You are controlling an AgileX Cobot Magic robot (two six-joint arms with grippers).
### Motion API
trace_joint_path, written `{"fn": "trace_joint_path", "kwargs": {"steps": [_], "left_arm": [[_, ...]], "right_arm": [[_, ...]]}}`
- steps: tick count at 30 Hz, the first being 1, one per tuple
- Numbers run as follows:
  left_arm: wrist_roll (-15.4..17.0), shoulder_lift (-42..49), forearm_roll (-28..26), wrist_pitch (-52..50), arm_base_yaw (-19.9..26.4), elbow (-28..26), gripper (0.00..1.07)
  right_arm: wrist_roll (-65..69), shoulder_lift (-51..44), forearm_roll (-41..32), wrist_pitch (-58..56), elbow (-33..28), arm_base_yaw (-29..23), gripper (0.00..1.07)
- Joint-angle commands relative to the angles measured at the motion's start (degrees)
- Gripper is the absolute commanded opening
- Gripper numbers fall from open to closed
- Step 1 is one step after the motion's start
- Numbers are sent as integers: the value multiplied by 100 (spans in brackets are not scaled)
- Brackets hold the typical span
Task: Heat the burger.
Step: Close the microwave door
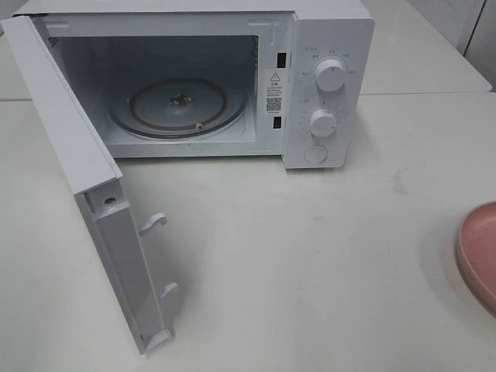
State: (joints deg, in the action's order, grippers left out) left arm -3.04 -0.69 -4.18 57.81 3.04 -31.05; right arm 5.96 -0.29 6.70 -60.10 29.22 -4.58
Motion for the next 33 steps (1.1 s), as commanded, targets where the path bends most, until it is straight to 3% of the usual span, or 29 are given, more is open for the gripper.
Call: {"fn": "trace_joint_path", "kwargs": {"steps": [1,3,6,8,9,10,11,12,13,23,25,26,28,30,33], "left_arm": [[11,-201,-6,-264,6,-69,89],[11,-630,-17,-516,6,-69,65],[11,-722,-17,-567,6,-69,59],[29,-1169,-40,-865,6,-69,34],[29,-1169,-40,-865,6,-69,34],[29,-1335,-40,-1054,6,-69,22],[29,-1335,-40,-1054,6,-69,22],[29,-1404,-40,-1134,6,-69,15],[29,-1576,-34,-1301,6,-69,0],[11,-2017,-52,-2481,-6,281,0],[-40,-2108,-229,-3449,-6,831,0],[-40,-2108,-229,-3449,-6,831,0],[-126,-2126,-298,-3753,-6,974,0],[-504,-2183,-493,-4859,-6,1484,0],[-602,-2183,-498,-5392,-6,1713,0]], "right_arm": [[-52,-143,11,57,-23,52,75],[-52,-143,11,57,-23,52,75],[-52,-143,11,57,-23,52,75],[-52,-143,11,57,-23,52,75],[-52,-143,11,57,-23,52,75],[-52,-143,11,57,-23,52,75],[-52,-143,11,57,-23,52,75],[-52,-143,11,57,-23,52,75],[-52,-143,11,57,-23,52,75],[-52,-143,11,57,-23,52,75],[-52,-143,11,57,-23,52,75],[-52,-143,11,57,-23,52,75],[-52,-143,11,57,-23,52,75],[-52,-143,11,57,-23,52,75],[-52,-143,11,57,-23,52,75]]}}
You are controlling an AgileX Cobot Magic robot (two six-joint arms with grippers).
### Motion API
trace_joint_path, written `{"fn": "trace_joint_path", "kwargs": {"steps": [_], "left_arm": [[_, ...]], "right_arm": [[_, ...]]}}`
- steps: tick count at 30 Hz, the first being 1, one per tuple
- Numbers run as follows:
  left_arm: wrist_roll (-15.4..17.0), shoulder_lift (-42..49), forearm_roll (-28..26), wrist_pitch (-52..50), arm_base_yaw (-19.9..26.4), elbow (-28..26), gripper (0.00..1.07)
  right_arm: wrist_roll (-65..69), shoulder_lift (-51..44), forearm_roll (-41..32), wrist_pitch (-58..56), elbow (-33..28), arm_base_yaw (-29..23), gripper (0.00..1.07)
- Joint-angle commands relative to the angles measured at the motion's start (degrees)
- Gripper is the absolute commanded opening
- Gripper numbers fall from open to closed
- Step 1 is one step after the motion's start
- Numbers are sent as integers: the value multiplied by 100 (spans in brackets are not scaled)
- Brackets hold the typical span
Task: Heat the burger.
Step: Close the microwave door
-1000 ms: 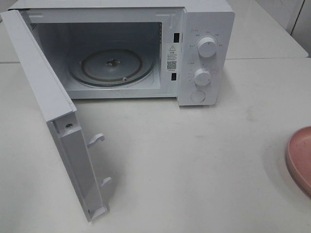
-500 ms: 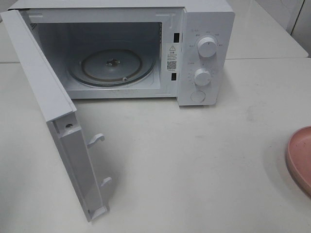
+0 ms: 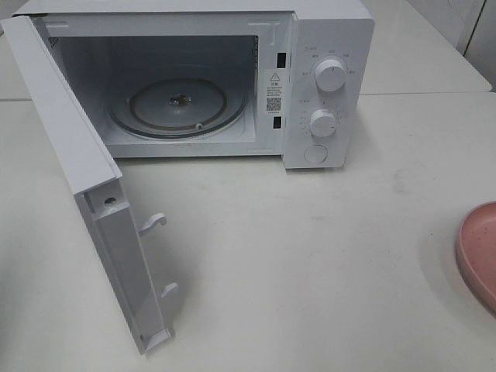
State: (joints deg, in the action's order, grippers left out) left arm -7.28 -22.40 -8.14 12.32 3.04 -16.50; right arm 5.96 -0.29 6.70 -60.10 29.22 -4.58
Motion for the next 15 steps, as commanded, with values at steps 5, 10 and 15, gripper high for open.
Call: {"fn": "trace_joint_path", "kwargs": {"steps": [5,10,15], "left_arm": [[-52,-189,-115,-1845,-6,659,0],[23,-934,0,-2469,-143,665,0],[23,-1782,493,-3117,-625,665,0]], "right_arm": [[-52,-143,11,57,-23,52,75],[-52,-143,11,57,-23,52,75],[-52,-143,11,57,-23,52,75]]}}
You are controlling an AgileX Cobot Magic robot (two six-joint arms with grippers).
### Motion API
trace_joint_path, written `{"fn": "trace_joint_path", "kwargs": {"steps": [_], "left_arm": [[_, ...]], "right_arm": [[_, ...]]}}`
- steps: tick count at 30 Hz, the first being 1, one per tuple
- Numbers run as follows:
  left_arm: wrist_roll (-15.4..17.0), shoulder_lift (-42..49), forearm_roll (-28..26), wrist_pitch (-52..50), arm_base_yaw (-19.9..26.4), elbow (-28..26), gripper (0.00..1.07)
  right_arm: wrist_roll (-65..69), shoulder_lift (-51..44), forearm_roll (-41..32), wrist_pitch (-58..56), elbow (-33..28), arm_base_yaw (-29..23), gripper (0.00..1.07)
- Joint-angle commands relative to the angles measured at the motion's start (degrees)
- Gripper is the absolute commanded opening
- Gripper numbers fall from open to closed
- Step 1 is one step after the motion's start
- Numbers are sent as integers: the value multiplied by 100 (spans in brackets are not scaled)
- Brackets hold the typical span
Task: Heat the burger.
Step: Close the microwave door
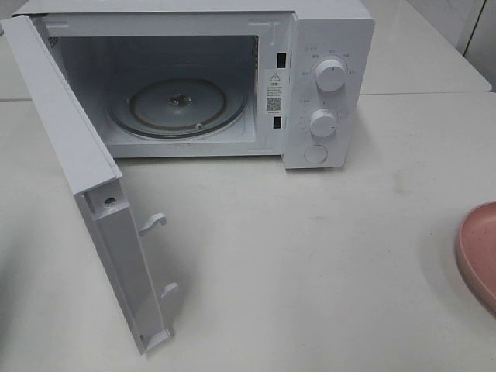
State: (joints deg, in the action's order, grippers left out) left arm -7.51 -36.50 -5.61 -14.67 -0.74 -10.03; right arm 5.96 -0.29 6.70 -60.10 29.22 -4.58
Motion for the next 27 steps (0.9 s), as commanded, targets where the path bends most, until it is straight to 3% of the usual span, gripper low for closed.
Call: {"fn": "trace_joint_path", "kwargs": {"steps": [1,5,9,11,13,14,15,16,17,19,20,27], "left_arm": [[46,-372,241,-418,-246,17,0],[69,-1140,327,-1106,-756,17,0],[195,-1536,327,-1455,-922,17,0],[344,-1811,441,-1713,-968,17,0],[699,-2143,796,-1988,-968,17,0],[699,-2143,796,-1988,-968,17,0],[957,-2395,1129,-2194,-968,17,0],[957,-2395,1129,-2194,-968,17,0],[1249,-2636,1467,-2492,-968,17,0],[1352,-2733,1616,-2630,-968,17,0],[1570,-2968,1937,-2962,-968,17,0],[1879,-3604,2555,-3541,-968,-109,0]], "right_arm": [[-52,-143,11,57,-23,52,75],[-52,-143,11,57,-23,52,75],[-52,-143,11,57,-23,52,75],[-52,-143,11,57,-23,52,75],[-52,-143,11,57,-23,52,75],[-52,-143,11,57,-23,52,75],[-52,-143,11,57,-23,52,75],[-52,-143,11,57,-23,52,75],[-52,-143,11,57,-23,52,75],[-52,-143,11,57,-23,52,75],[-52,-143,11,57,-23,52,75],[-52,-143,11,57,-23,52,75]]}}
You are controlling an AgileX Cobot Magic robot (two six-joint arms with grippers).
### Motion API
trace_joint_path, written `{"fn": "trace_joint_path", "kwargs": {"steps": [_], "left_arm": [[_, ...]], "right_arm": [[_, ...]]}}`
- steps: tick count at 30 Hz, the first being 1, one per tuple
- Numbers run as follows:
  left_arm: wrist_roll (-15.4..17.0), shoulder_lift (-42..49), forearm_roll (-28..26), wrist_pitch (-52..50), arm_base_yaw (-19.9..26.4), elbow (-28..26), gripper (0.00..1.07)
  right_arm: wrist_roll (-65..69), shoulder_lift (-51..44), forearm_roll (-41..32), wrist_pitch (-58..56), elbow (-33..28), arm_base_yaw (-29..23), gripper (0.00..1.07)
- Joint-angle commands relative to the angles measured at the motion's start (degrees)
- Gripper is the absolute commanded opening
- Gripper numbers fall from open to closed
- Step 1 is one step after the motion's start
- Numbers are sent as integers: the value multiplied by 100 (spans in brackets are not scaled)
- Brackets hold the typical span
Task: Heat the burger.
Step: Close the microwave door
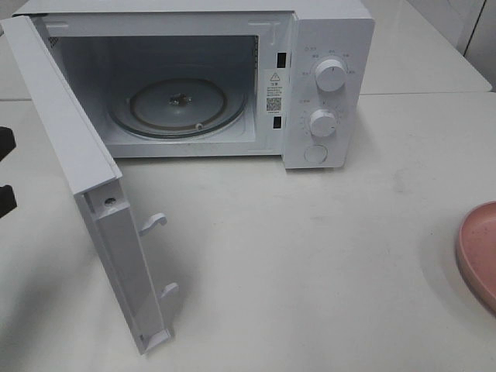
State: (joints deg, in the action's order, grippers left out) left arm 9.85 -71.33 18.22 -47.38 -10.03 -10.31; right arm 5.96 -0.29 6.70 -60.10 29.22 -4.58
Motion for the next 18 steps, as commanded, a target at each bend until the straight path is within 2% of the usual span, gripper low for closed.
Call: {"fn": "trace_joint_path", "kwargs": {"steps": [1,13,18], "left_arm": [[229,-292,246,-378,-57,-166,0],[241,-1031,149,-859,-57,-493,0],[372,-1301,132,-974,-80,-659,0]], "right_arm": [[-52,-143,11,57,-23,52,75],[-52,-143,11,57,-23,52,75],[-52,-143,11,57,-23,52,75]]}}
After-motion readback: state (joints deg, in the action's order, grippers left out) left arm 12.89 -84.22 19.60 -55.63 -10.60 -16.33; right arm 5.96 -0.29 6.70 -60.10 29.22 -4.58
